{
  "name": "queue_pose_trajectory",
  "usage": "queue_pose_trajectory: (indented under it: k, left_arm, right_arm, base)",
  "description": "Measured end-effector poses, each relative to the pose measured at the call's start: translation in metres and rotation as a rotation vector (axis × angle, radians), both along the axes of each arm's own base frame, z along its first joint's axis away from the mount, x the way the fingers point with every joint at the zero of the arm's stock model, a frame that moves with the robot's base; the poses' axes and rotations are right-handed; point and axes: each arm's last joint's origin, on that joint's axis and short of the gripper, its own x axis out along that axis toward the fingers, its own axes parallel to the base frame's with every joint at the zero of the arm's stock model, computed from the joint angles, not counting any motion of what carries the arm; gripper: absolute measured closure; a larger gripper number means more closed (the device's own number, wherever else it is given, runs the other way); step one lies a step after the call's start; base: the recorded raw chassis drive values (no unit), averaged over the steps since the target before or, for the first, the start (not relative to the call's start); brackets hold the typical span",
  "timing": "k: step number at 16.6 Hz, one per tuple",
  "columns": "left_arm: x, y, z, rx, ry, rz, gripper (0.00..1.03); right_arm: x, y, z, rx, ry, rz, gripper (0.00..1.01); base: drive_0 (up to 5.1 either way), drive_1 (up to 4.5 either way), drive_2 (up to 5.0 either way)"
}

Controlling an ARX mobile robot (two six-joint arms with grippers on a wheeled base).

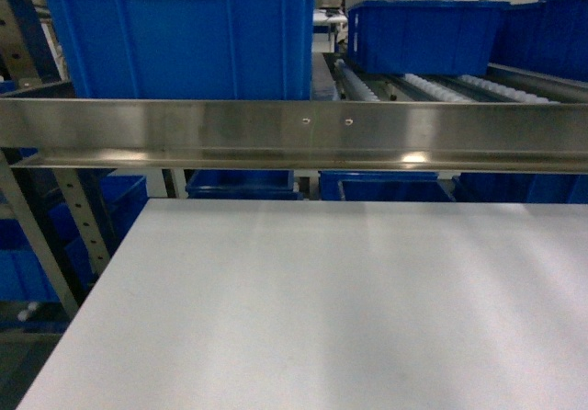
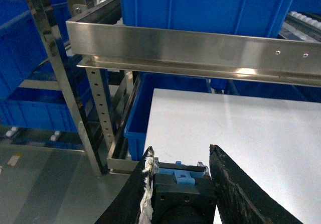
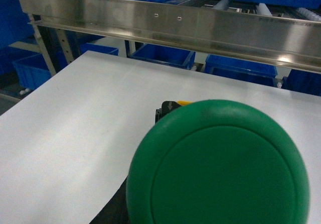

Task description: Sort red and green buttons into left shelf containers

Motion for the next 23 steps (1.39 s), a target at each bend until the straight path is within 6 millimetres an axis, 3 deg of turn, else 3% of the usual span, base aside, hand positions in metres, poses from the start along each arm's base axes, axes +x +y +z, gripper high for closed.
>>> queue_pose_trajectory:
  k: [23]
  left_arm:
    - [0.0, 0.0, -0.0003, 0.001, 0.003, 0.0, 0.75]
  right_arm:
    - [0.0002, 0.0, -0.0003, -0.001, 0.004, 0.0, 0.74]
  base:
    - [-4.9, 2.45, 2.4]
